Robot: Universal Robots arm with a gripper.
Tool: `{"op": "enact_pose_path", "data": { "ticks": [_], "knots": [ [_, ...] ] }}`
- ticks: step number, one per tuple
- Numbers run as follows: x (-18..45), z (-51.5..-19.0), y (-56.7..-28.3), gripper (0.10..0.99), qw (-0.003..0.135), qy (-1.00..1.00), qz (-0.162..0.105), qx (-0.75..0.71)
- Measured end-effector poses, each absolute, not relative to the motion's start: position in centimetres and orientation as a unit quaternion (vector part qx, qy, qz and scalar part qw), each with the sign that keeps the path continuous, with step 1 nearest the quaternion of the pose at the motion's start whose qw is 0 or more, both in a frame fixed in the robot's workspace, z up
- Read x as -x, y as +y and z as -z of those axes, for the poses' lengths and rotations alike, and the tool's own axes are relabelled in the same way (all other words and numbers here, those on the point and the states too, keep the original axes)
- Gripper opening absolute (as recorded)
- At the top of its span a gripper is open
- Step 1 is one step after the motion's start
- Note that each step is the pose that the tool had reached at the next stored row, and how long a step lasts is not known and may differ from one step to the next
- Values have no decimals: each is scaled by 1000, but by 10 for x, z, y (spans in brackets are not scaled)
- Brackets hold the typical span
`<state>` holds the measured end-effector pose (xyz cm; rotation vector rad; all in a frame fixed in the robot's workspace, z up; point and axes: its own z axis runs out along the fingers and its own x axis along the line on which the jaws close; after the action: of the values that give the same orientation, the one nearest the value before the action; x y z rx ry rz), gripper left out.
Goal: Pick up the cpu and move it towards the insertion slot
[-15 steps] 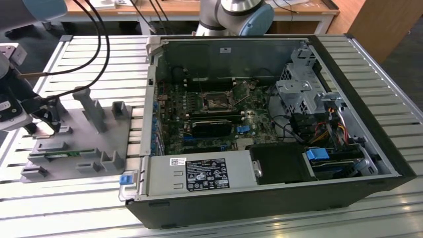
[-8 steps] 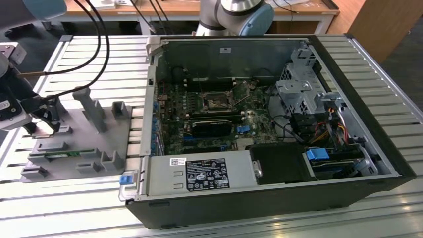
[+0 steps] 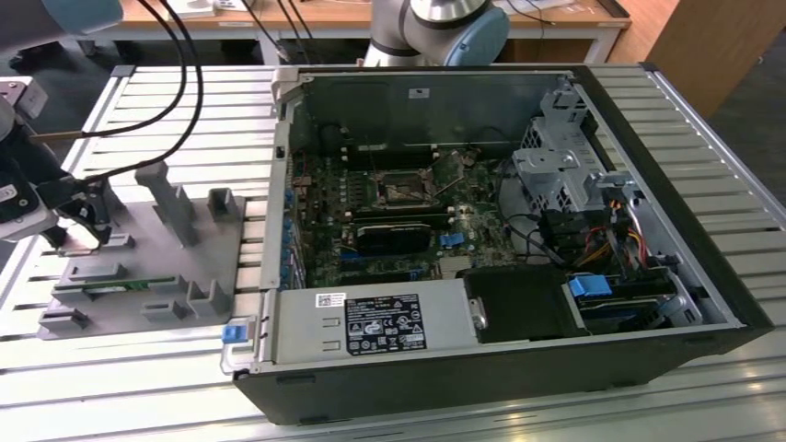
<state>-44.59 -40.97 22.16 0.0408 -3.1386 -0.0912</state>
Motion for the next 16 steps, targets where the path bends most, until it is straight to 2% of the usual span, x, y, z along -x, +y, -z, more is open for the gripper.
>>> {"op": "enact_pose_path", "data": {
  "ticks": [16],
  "knots": [
    [446, -225, -410, 541, 1, -999, 29, -13]
  ]
}}
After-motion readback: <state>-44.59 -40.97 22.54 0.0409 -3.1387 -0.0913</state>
